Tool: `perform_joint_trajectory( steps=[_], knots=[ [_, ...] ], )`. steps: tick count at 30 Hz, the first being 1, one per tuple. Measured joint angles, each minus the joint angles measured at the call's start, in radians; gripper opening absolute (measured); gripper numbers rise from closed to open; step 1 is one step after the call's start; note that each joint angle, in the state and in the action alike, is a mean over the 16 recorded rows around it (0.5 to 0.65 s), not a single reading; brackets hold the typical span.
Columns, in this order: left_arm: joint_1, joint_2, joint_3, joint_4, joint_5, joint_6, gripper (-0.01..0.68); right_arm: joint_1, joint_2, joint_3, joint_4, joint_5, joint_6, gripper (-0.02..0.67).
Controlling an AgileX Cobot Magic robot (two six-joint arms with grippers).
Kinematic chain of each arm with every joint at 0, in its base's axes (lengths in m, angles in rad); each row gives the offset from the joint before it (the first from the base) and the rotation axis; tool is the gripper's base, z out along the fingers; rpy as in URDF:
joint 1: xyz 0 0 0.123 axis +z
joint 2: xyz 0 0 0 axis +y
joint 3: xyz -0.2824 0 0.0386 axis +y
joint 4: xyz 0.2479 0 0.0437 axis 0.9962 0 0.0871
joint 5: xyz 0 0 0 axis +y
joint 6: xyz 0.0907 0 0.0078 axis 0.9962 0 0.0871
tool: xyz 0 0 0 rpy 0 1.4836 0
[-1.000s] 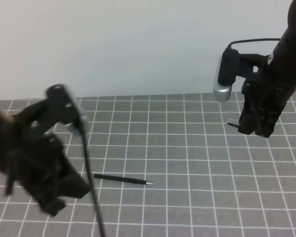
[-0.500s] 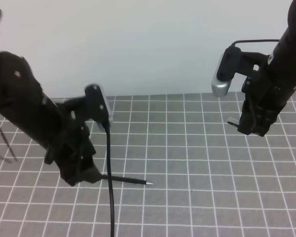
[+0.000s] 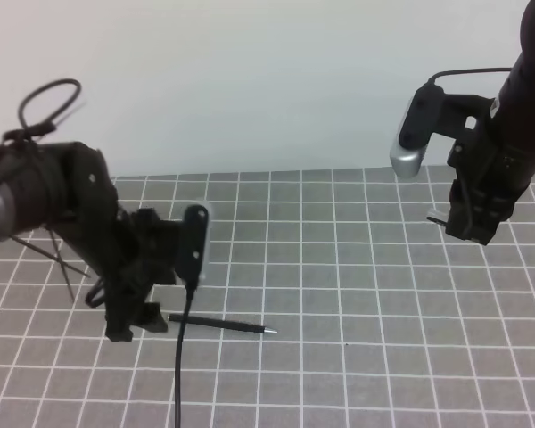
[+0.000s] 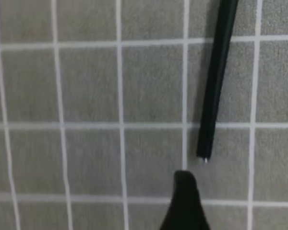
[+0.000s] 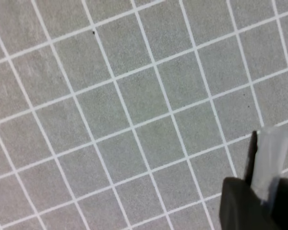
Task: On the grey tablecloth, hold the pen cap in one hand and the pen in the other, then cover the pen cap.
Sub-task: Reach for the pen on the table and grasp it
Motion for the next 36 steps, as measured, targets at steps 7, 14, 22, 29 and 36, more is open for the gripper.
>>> perform_joint_trajectory(
  steps=[7, 14, 22, 29, 36],
  knots=[
    [-0.032, 0.055, -0.003, -0.007, -0.061, 0.086, 0.479, 0.000, 0.000, 0.000, 0.001, 0.001, 0.010, -0.004],
    [-0.050, 0.094, -0.005, -0.010, -0.112, 0.094, 0.479, 0.000, 0.000, 0.000, 0.009, 0.001, 0.023, -0.004],
    [-0.051, 0.124, -0.006, -0.012, -0.137, 0.093, 0.461, 0.000, 0.000, 0.000, 0.018, 0.001, 0.040, -0.004],
    [-0.051, 0.140, -0.007, -0.039, -0.121, 0.091, 0.372, 0.000, 0.000, 0.000, 0.019, 0.001, 0.054, -0.003],
    [-0.051, 0.145, -0.007, -0.068, -0.074, 0.086, 0.213, 0.000, 0.000, 0.000, 0.021, 0.001, 0.063, -0.003]
  ],
)
